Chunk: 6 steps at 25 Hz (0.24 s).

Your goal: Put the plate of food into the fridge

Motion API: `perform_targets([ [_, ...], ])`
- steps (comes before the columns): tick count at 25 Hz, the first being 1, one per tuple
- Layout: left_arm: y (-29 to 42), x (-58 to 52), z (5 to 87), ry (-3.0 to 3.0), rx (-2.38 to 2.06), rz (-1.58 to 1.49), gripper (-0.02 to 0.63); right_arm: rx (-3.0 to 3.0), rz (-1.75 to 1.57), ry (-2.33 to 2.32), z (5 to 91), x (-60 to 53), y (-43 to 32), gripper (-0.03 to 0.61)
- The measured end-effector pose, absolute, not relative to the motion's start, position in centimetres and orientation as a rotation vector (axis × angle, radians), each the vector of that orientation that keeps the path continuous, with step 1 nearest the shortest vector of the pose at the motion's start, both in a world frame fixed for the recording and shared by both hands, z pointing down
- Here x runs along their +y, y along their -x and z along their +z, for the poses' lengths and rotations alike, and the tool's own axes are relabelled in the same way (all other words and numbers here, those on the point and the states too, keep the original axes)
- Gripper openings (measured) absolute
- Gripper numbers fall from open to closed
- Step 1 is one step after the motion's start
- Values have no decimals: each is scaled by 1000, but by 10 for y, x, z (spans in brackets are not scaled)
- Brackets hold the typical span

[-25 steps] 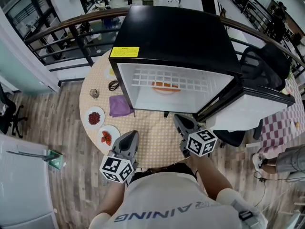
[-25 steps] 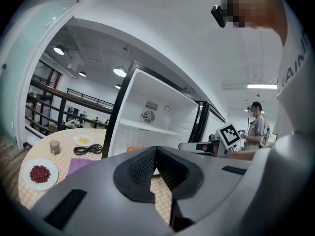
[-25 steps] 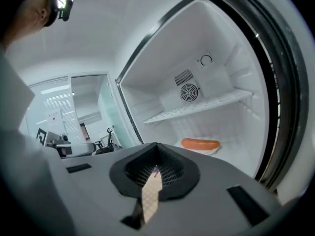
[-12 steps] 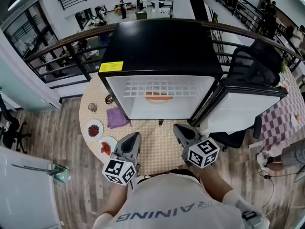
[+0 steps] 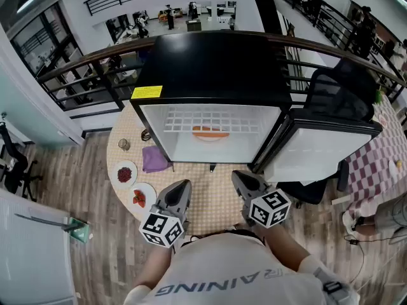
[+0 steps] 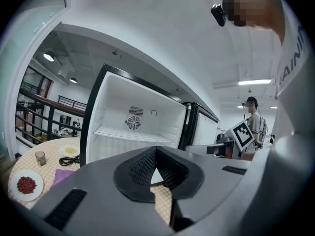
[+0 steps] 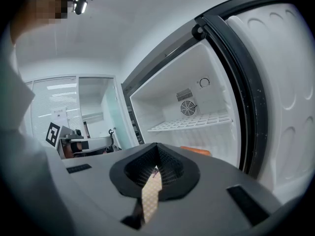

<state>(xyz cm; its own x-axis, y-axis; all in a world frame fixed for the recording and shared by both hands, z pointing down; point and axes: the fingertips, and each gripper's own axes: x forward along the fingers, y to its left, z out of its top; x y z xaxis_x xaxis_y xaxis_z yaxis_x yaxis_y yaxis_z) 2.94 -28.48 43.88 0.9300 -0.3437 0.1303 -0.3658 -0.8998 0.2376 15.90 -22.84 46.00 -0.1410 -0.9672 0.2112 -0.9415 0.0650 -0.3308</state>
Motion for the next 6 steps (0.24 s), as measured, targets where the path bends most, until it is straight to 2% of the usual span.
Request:
perform_targets([
  [6,-28,-282,439,-2826,-542,127,9,2252,-630,2000,467,-232,-157,20],
])
